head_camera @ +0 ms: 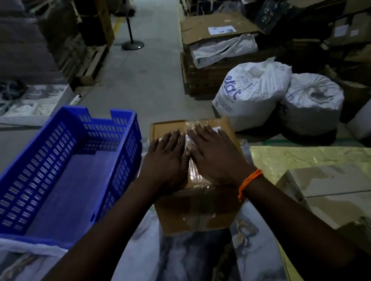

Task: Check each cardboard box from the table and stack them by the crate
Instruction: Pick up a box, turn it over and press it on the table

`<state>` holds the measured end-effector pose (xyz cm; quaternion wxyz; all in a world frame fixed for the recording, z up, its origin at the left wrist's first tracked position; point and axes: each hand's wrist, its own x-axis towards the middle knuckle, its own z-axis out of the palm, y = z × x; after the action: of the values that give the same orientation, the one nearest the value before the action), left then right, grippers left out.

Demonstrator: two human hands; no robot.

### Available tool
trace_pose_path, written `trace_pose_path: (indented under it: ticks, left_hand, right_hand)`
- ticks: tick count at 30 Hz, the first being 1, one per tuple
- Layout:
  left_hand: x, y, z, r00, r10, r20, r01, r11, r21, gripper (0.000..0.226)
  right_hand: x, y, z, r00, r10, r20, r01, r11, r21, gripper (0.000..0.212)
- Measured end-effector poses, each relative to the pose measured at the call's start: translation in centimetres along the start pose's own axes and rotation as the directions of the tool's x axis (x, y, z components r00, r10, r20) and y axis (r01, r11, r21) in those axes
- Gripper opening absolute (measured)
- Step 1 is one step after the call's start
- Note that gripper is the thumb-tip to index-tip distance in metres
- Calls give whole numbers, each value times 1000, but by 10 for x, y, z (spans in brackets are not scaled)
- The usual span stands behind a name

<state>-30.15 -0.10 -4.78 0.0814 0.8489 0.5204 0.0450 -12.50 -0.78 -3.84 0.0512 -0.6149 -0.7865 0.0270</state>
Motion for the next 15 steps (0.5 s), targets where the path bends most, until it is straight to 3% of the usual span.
trace_pose_path:
  ticks: [7,10,15]
  left_hand:
    - [-6,2,6,999,-2,-33,2,1000,10,92]
    - [-7,-3,3,1000,-8,-21,8,1000,-22,109]
    - [-16,-10,12,997,-74,-5,74,997,-11,91]
  right_hand:
    - [-7,1,4,1000,-5,-13,5,1000,17,68]
    - [-11,3,-1,1000,-4,9,4,1000,19,82]
    - [-37,18,3,988,148,36,-149,989,2,85]
